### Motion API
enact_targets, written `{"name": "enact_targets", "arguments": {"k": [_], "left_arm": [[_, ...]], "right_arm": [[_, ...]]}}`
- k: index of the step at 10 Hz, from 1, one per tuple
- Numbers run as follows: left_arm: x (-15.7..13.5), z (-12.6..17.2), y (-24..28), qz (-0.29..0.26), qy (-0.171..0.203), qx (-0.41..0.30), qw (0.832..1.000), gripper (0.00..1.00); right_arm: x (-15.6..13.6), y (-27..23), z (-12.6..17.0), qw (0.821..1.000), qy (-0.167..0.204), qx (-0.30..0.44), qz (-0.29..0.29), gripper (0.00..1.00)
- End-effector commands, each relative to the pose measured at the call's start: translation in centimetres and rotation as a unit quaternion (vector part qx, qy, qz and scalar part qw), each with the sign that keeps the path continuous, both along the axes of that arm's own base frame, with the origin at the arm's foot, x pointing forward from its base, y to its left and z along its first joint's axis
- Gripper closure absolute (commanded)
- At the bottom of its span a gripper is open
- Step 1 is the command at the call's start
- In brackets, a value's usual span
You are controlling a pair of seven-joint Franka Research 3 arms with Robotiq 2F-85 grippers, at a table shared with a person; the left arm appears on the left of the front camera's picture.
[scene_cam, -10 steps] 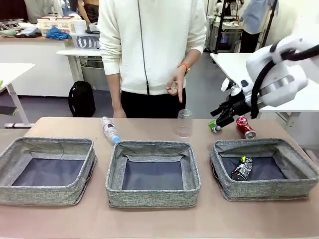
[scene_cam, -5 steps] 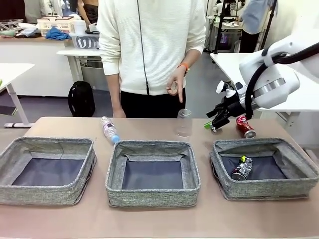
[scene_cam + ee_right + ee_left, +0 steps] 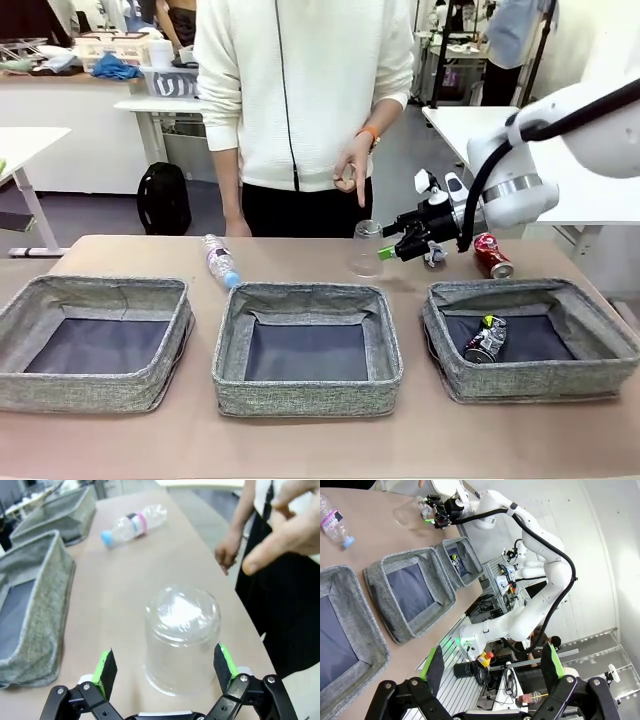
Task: Sort the waste into the appropriate baskets.
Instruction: Pick up the waste item pointed out by the person.
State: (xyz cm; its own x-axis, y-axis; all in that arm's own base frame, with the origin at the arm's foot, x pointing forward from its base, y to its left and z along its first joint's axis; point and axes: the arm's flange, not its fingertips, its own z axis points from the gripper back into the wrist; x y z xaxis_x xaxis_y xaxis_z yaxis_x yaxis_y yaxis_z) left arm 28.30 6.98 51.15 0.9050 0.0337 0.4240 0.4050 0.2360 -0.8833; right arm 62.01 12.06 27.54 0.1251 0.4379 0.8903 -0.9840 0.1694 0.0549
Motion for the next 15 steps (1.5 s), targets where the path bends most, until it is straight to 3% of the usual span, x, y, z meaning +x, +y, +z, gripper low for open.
{"name": "enact_targets", "arguments": {"k": [1,6,11,12,13,14,15], "left_arm": [[0.0,0.3,-0.2,0.000,-0.004,-0.009,1.000,0.00],[0.0,0.3,-0.2,0.000,-0.004,-0.009,1.000,0.00],[0.0,0.3,-0.2,0.000,-0.004,-0.009,1.000,0.00],[0.0,0.3,-0.2,0.000,-0.004,-0.009,1.000,0.00],[0.0,0.3,-0.2,0.000,-0.004,-0.009,1.000,0.00],[0.0,0.3,-0.2,0.000,-0.004,-0.009,1.000,0.00],[0.0,0.3,-0.2,0.000,-0.004,-0.009,1.000,0.00]], "right_arm": [[1.1,-0.3,-1.1,0.999,-0.021,0.037,-0.008,0.00],[2.7,1.7,-5.1,0.994,0.006,0.112,0.001,0.00],[3.0,2.3,-5.2,0.992,0.011,0.126,-0.006,0.00],[2.9,2.2,-5.0,0.992,0.010,0.124,-0.005,0.07],[2.9,2.2,-4.9,0.993,0.007,0.121,-0.006,0.60],[2.9,2.2,-4.8,0.993,0.007,0.120,-0.006,0.67],[2.9,2.2,-4.8,0.993,0.007,0.121,-0.006,1.00]]}}
